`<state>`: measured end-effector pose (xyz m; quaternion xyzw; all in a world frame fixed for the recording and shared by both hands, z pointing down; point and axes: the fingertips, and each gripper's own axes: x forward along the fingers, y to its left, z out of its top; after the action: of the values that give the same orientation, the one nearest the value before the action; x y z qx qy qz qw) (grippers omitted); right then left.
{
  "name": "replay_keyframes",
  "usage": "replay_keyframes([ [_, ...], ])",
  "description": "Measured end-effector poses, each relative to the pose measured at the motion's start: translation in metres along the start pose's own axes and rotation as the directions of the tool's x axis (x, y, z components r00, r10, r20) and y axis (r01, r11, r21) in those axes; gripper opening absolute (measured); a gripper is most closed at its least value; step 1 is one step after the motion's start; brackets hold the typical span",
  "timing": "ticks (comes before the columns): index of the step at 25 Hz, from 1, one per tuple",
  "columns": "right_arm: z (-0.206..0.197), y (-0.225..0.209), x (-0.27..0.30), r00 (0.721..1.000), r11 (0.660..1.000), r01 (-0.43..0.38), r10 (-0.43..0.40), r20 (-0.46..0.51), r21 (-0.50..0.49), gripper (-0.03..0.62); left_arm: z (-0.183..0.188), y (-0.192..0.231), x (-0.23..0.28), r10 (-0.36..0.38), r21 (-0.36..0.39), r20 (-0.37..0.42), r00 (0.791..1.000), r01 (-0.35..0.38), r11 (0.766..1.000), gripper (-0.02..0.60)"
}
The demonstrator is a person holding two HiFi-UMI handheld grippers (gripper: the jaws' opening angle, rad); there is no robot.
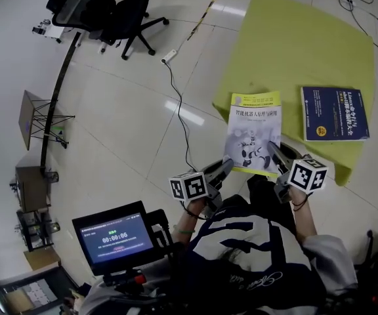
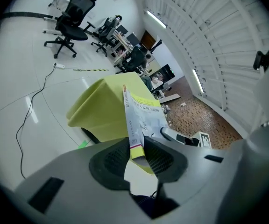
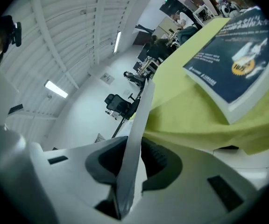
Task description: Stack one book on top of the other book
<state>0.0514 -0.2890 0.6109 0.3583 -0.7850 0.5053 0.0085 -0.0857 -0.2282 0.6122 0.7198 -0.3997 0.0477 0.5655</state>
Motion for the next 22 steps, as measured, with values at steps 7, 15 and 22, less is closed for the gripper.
replay_keyframes([
  [7,0.03,0.008,-0.066,0.99,0.996,0.072,-0.065,0.129,-0.045,0.085,-0.001,-0.065,0.011,-0.059,0.189,-0.056,0.997,0.068,0.98,0.103],
  [15,0.087,-0.031,-0.151,0.916,0.962,0.273,-0.258,0.306,-0.009,0.091,0.008,-0.145,0.089,-0.159,0.369,-0.197,0.967,0.223,0.902,0.11],
  [22,0.109,-0.084,-0.227,0.813,0.903,0.405,-0.428,0.396,0.143,0.091,-0.017,-0.204,0.156,-0.185,0.388,-0.31,0.933,0.302,0.871,0.11],
])
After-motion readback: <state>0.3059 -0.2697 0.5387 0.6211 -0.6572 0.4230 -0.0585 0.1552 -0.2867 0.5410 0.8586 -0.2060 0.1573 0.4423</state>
